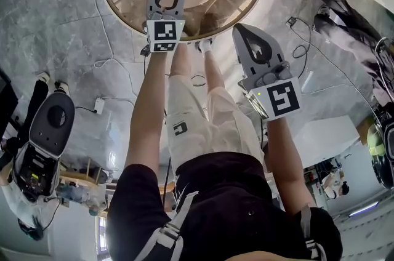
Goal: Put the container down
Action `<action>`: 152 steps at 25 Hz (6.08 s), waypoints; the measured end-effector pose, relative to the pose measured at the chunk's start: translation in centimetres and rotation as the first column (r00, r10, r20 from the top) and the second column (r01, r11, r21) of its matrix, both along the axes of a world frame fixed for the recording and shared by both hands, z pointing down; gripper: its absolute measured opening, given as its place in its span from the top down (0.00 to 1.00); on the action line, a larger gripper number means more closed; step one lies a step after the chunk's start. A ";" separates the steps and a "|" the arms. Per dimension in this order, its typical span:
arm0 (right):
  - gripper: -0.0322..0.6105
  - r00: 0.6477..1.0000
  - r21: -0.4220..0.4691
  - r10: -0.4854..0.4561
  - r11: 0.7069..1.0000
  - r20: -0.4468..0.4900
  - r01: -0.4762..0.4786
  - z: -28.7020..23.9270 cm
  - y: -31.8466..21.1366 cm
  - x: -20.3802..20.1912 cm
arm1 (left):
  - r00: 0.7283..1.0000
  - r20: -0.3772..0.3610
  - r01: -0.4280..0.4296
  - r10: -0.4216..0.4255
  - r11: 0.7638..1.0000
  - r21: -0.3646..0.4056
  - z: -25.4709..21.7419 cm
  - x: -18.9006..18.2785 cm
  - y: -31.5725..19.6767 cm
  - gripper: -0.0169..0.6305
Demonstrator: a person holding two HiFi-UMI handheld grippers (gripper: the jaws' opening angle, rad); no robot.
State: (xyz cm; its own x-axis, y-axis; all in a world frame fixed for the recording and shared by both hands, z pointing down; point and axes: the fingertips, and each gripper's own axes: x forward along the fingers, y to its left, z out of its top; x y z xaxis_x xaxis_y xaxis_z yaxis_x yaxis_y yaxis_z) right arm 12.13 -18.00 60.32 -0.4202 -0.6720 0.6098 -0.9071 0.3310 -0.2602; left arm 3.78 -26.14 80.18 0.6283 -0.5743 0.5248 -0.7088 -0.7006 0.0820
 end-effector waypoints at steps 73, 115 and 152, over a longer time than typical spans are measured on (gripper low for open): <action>0.94 0.999 0.303 -0.020 0.953 0.042 0.006 -23.0 7.2 6.2 | 0.993 -0.074 0.101 -0.088 0.978 0.180 -34.8 2.6 9.5 0.86; 0.94 0.989 0.430 0.144 0.894 -0.012 -0.125 -29.6 22.4 -9.2 | 0.956 -0.280 -0.007 0.088 0.961 0.277 -49.0 -14.9 26.5 0.95; 0.95 0.984 0.509 0.176 0.846 0.012 -0.158 -36.7 34.3 -15.7 | 0.911 -0.345 -0.138 0.224 0.957 0.256 -53.7 -18.3 36.0 0.95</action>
